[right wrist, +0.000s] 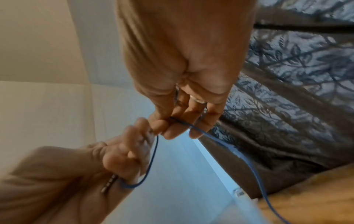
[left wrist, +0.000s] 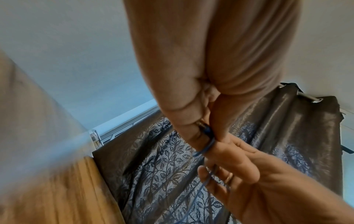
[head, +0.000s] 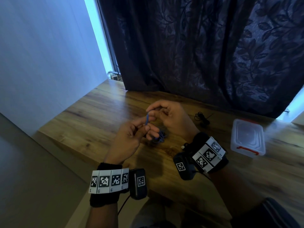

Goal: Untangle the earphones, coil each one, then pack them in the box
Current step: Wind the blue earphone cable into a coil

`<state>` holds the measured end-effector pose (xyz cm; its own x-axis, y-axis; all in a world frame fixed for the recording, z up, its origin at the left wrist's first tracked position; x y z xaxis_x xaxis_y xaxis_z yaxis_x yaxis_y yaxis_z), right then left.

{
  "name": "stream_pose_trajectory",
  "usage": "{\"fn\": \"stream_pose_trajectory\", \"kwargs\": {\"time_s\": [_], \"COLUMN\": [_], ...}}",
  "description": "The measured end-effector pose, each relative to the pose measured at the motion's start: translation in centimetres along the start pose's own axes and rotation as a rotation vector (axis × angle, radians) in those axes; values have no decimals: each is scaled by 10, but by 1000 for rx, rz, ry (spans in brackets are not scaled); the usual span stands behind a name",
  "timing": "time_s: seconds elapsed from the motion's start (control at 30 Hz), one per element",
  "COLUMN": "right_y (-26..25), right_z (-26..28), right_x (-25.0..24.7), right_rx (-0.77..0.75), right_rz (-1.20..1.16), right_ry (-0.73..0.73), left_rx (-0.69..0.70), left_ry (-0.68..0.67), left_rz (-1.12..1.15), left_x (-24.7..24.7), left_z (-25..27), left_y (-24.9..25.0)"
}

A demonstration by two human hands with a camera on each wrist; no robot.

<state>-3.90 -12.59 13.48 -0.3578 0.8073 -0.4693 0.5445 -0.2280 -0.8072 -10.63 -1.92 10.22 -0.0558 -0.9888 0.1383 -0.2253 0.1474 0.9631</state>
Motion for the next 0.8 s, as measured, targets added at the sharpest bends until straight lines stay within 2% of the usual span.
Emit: {"fn": "stream_pose_trajectory", "kwargs": {"time_s": [0.23,0.37,0.43,0.5,0.6,0.7,0.8], "right_y": [17,23,32,38,33,19,2], "right_z": [4,7,15,29,53,63,53], "right_x": [7,7,19,42,67,69,50], "right_rx": [68,92,144,169,144,91,13], "right_rz": [-167,-145,-93,-19,151,291,388], "right_ry": [-48,-17,-54,-152,-297,-378,-313], "left_rx": [-107,-103,-59,-23,15,46,23], "left_ry": [-77,-113,-52,42,123,157,121], "left_rz": [65,140,201,238,136,-37,-222], "left_x": [3,9,6,-5,-18,-24,-23], "left_z": [4,4,2,-1,-4,-4,-3], "left_y": [-9,-4,0,0,-6,-9,-15]}}
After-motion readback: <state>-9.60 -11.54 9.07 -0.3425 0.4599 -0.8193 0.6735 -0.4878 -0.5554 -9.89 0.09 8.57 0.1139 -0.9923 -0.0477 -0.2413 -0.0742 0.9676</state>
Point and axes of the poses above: each hand's wrist, its own z-axis away from the middle knuckle, its own x-axis out of the palm, y = z × x, the point moved 9 cm from there along -z, towards the middle knuckle, and after that the axes turned 11 degrees about z, right-handed, at the moved point
